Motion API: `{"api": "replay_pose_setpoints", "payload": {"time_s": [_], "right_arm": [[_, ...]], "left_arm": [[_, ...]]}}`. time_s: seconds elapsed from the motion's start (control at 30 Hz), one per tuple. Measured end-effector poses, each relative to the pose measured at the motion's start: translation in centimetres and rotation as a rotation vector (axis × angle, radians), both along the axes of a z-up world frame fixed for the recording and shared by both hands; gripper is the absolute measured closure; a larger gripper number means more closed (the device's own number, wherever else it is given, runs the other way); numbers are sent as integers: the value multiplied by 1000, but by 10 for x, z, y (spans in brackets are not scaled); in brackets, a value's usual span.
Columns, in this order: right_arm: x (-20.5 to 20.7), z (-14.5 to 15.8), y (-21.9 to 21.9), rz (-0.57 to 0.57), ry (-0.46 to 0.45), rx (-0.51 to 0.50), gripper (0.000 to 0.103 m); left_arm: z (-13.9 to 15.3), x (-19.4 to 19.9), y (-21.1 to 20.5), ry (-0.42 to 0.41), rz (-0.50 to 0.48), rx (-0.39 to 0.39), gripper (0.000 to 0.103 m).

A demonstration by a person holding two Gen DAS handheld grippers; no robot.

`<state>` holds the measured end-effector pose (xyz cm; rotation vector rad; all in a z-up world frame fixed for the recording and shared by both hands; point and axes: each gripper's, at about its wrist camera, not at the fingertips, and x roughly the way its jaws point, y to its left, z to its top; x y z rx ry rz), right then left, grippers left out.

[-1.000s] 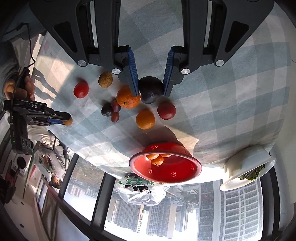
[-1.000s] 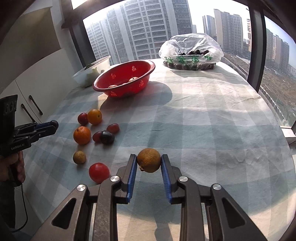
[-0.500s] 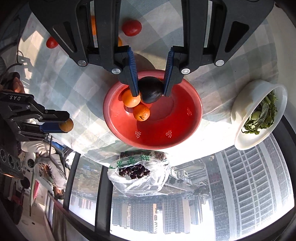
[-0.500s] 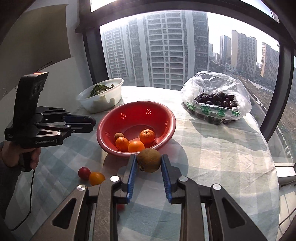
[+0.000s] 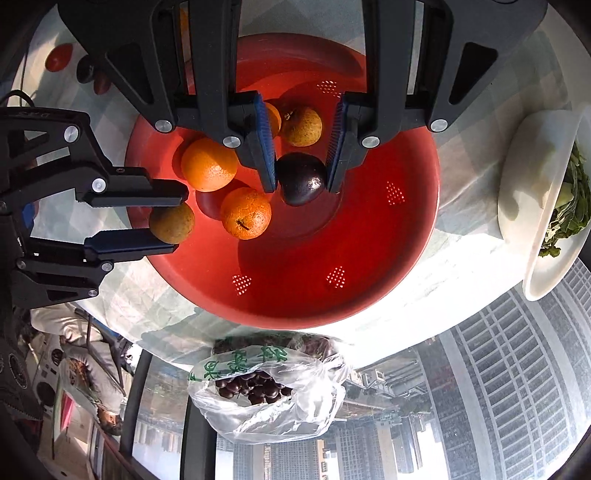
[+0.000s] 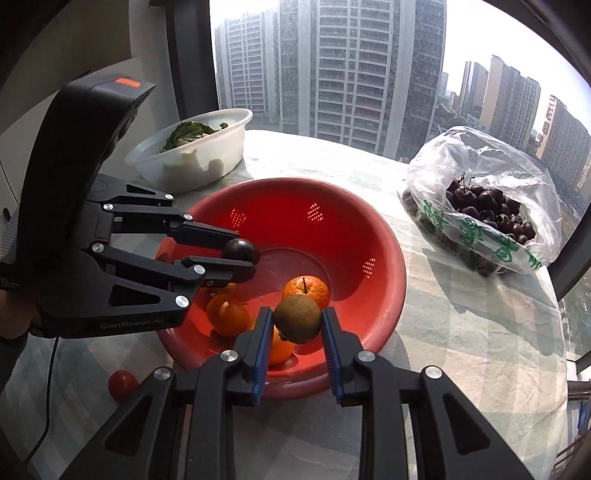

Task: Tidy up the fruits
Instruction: 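Carry the plum and pear over the red colander and lower them inside, then open both grippers and withdraw them from the colander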

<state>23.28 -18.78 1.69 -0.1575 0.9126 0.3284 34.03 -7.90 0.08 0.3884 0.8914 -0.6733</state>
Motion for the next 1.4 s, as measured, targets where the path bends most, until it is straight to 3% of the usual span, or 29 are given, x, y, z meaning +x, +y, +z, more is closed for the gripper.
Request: {"api": "replay_pose_setpoints", "payload": {"time_s": [0.63,0.7,0.77,0.97,1.03,1.13,1.23,1.4], "right_arm": [[16,-12,-1,-24,12,-39,73],[15,-11,-1,-16,4,-29,64],[15,-10,-1,-17,-1,-32,59],[2,3,-10,-34,-37,-5,59],[-11,13,-16,-34,-62,10,57],[-41,31,-25,-27,-108,58,43],[-80,45,-34,-23,-146,126,30],[-150,46,-43,-23,-142,220,26]], "left_arm": [[-23,7,-17,20,-24,49,75],[-24,3,-20,12,-35,58,66],[-21,1,-22,-28,-17,86,41],[-13,1,-13,-17,5,46,36],[-7,-6,-9,-25,6,36,28],[9,-26,-1,-65,5,21,21],[28,-54,10,-107,19,-11,7],[47,-120,33,-141,43,-88,1]]}}
